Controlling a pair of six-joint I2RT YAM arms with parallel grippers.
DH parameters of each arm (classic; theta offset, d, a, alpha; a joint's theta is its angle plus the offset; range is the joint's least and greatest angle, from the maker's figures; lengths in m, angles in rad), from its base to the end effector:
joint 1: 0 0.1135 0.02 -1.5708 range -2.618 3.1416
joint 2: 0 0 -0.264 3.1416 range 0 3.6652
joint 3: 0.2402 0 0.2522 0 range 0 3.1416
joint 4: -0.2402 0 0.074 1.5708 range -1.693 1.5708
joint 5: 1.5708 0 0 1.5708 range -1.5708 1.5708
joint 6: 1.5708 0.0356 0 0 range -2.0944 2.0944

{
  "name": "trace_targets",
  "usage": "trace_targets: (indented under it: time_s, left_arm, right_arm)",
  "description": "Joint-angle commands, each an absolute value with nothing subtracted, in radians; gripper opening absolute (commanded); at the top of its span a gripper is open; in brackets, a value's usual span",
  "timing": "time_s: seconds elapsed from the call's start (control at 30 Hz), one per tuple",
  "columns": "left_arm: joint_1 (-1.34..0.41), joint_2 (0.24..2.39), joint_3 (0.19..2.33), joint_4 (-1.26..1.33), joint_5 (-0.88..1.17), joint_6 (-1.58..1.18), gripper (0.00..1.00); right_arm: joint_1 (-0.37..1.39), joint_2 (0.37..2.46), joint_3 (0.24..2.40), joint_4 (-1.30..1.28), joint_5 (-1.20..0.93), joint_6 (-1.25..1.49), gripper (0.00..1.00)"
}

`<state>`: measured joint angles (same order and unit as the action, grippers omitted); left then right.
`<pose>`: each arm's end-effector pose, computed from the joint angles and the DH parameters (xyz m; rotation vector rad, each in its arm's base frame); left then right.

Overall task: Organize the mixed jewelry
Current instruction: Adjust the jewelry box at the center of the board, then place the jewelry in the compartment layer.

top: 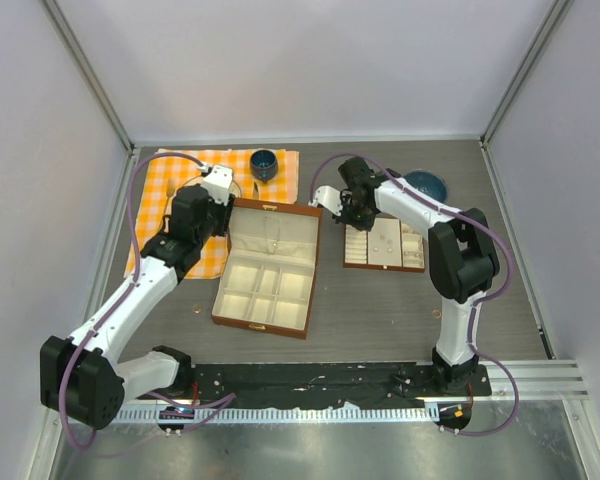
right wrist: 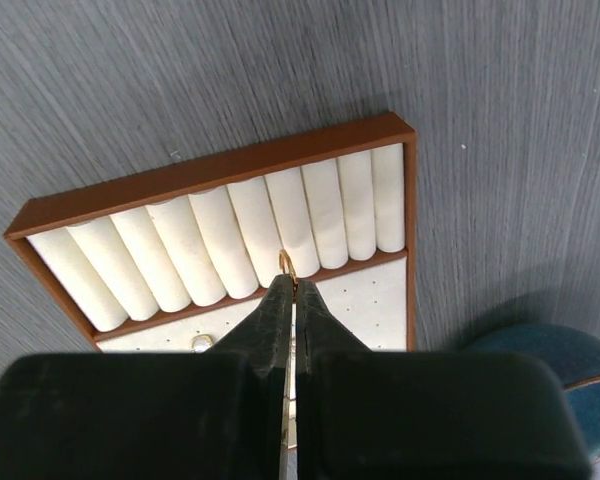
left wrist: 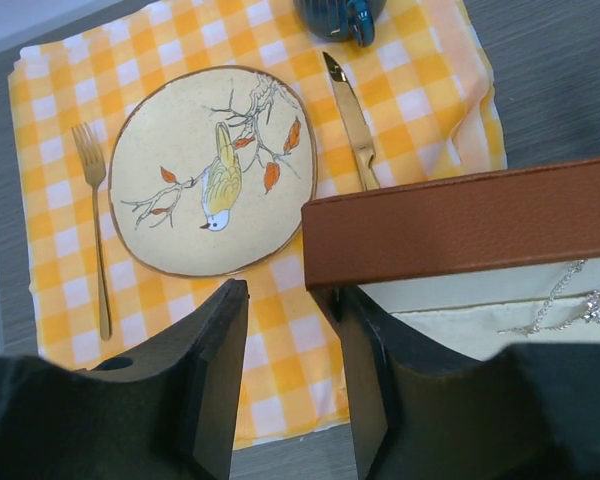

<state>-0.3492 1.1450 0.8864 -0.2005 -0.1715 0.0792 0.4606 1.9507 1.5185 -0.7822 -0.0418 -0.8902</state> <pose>0.2472 -0.0836 0.3010 0.3240 1.9965 0.0032 0.3610 0.1808 0.2079 -1.7489 2.1664 -0.0500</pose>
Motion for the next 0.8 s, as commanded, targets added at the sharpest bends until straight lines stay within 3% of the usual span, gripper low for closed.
trace_targets:
  time_s: [0.0,0.13,0.23,0.77]
  left_arm:
    - [-0.337,1.127,0.897,-0.216,-0.212,0.097,0.48]
    - [-0.337,1.128,0.903,-0.218,-0.212,0.097,0.63]
    - [-0.333,1.127,0.917,-0.221,-0.209,0.094,0.69]
    - [-0.305,1.111,0.971,-0.265,-0.212,0.086,0.73]
  right_arm:
    - [0.468,1.951,1.551,-0.753,-0.005,-0.934,0.01]
    - [0.469,1.96,1.551,-0.744,-0.003,-0.946,0.01]
    - [0.469,1.971,1.552,-0.741,-0.003,-0.953,0.01]
    - [0.482,1.986,1.523,-0.71,0.031,-0.966,0.01]
